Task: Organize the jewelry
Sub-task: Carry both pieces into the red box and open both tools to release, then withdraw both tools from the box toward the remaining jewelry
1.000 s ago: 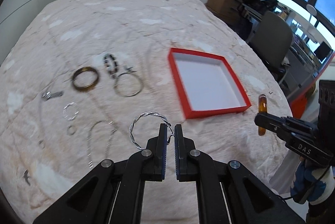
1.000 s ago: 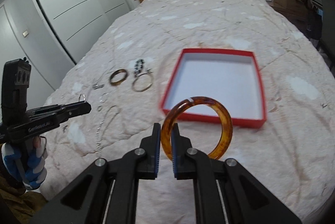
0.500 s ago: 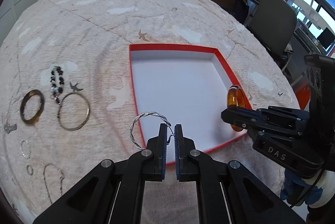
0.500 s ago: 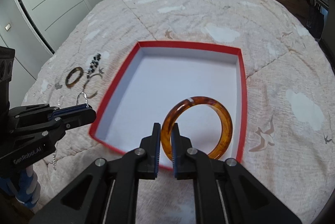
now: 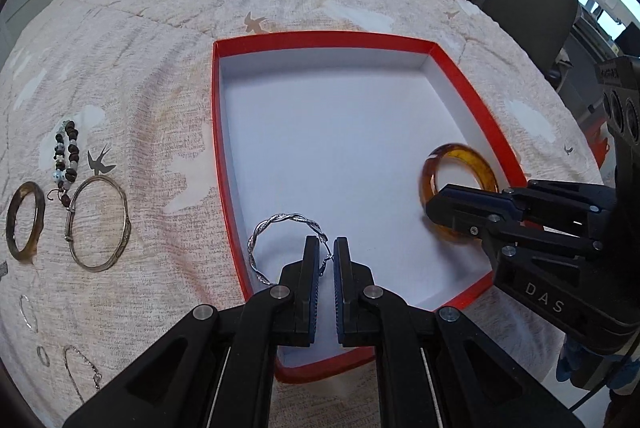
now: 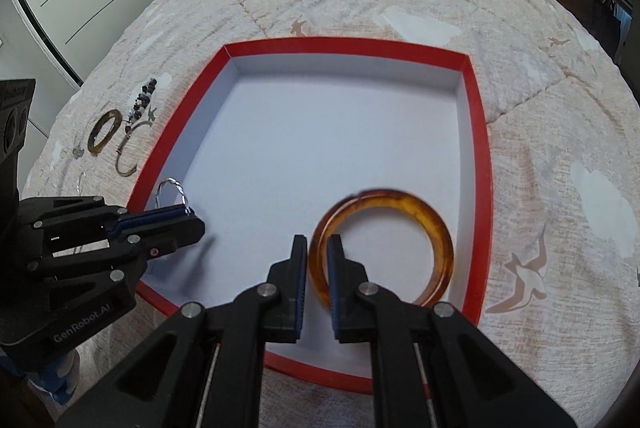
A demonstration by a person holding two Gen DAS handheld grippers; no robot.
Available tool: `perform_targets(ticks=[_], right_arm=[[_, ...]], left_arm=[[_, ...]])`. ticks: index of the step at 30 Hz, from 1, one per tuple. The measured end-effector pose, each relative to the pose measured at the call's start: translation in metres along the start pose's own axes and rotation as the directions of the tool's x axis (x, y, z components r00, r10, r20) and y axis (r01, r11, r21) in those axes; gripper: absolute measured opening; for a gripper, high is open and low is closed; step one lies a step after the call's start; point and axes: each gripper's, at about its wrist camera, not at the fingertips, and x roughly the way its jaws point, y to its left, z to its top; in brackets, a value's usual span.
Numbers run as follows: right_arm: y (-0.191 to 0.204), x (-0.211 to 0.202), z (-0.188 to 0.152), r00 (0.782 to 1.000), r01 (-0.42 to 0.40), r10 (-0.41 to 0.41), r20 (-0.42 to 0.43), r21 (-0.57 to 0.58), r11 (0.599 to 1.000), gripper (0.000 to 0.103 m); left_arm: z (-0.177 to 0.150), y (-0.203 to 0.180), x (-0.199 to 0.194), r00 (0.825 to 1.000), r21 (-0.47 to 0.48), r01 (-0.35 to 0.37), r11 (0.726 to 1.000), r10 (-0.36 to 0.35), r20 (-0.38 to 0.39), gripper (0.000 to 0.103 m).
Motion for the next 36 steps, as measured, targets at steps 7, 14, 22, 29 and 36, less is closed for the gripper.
perform_targets(ticks=[7,14,22,29,36], right_arm=[[0.001,0.000,-0.002,0.999,0.033,-0.033,-0.014,-0.002,0.999,0.012],[0.002,-0.021,-0.001,0.998,0.057,-0.057,0.019,-0.003,0.998,0.032],[0.013,-0.060,-0.004,0.993,0.088,-0.088,0.077,0.001,0.996,0.032],[0.044,-0.088,-0.014,0.991,0.069,-0.066,0.117,-0.019,0.997,0.033],[0.088,-0.126,-0.028,0.983,0.019,-0.008,0.181,-0.058,0.998,0.032]], left_arm=[[-0.001,0.001,0.000,1.000,-0.002,0.001,1.000,-0.001,0.000,0.008],[-0.002,-0.003,-0.010,1.000,0.007,0.001,1.000,-0.001,0.030,0.035],[-0.007,-0.004,-0.039,0.997,0.018,-0.018,1.000,0.016,0.081,0.044],[-0.023,0.011,-0.083,0.990,-0.002,-0.046,0.999,0.046,0.134,0.047],[-0.054,0.045,-0.141,0.976,-0.053,-0.101,0.994,0.109,0.189,0.047]])
